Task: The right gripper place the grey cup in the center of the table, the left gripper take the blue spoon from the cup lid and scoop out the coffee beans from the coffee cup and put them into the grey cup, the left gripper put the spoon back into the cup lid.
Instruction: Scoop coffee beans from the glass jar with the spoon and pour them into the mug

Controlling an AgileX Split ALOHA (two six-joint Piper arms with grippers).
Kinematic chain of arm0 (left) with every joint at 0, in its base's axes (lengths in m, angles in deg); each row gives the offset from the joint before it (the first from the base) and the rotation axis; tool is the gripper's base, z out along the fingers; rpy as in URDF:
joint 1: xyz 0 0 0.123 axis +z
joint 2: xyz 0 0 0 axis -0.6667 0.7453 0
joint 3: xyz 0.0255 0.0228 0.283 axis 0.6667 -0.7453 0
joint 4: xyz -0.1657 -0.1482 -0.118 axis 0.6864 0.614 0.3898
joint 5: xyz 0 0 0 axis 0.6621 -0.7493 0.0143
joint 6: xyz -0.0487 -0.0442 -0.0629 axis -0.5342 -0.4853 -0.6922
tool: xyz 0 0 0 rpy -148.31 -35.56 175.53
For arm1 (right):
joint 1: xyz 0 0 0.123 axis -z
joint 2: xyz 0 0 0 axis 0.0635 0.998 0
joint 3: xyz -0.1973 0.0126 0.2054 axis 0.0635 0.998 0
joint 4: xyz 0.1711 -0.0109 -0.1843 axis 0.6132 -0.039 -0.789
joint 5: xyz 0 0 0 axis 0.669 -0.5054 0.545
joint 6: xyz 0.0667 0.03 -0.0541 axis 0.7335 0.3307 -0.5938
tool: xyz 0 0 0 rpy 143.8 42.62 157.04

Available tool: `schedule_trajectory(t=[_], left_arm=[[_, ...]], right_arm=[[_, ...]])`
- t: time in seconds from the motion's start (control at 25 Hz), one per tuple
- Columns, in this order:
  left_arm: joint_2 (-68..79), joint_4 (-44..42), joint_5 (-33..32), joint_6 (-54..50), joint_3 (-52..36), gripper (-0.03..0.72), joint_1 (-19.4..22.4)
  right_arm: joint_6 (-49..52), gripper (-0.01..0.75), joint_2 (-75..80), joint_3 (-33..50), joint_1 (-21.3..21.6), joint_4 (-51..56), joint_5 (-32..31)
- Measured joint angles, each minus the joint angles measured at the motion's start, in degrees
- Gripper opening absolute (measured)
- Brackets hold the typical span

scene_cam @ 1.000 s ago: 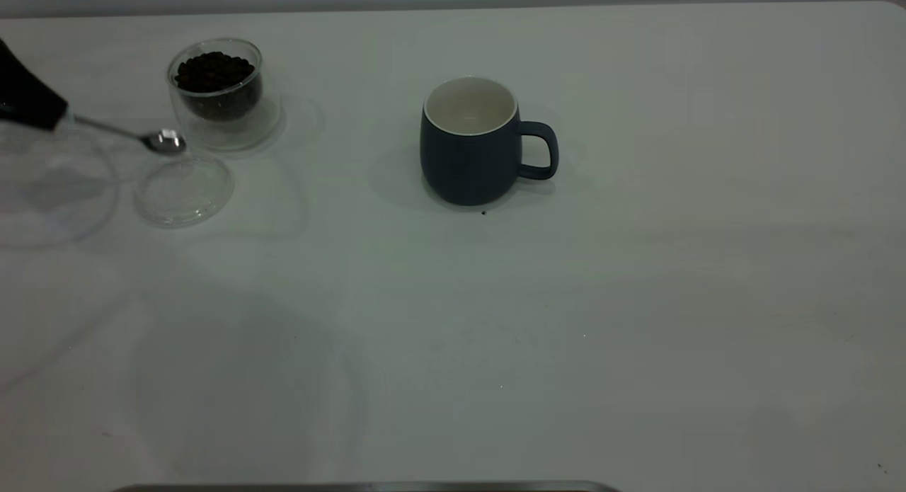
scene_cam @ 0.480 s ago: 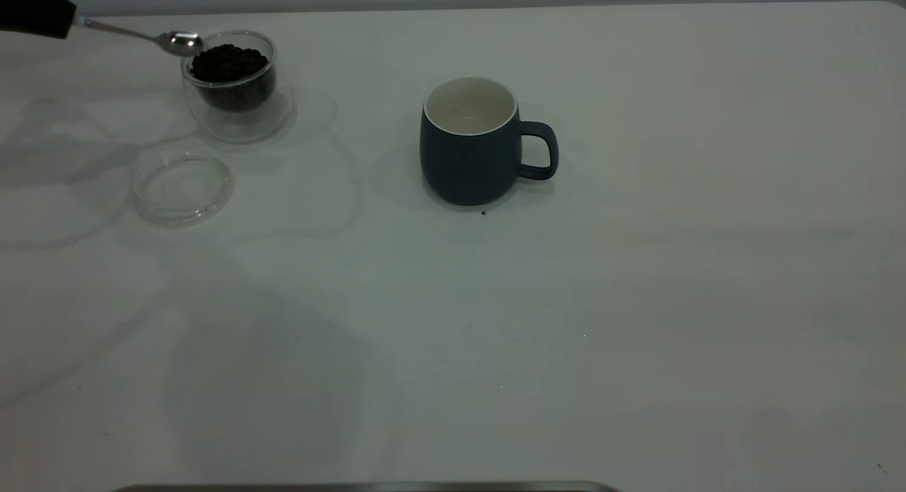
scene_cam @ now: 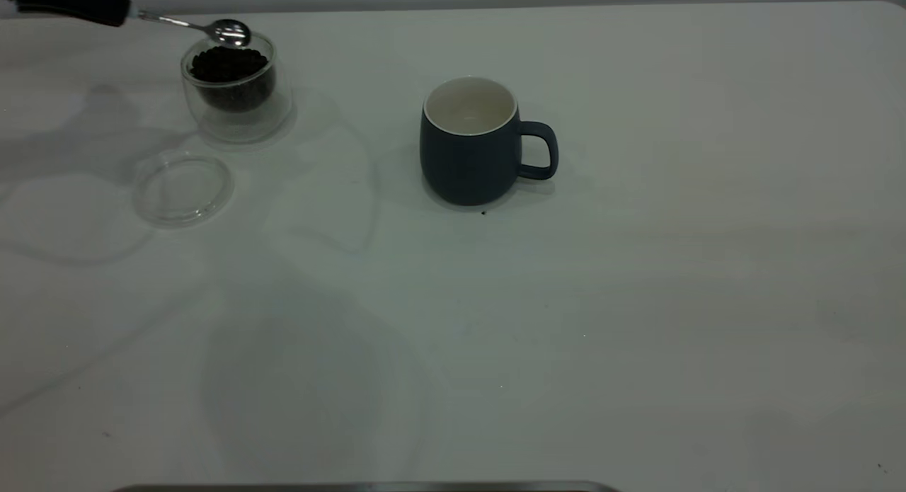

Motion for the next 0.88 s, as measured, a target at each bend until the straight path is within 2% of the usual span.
schedule_trajectory(t=[0.52,0.88], left_arm=[[0.0,-1.72,7.03,2.57,0.0,0.12,-0.58],[2.01,-1.72,6.98,1.83,0.0,0.12,-0.58]], right_arm=[[-0.05,0.363,0.0,0.0,0.0,0.0,0.0],[-0.05,0.363,0.0,0.0,0.0,0.0,-0.03]])
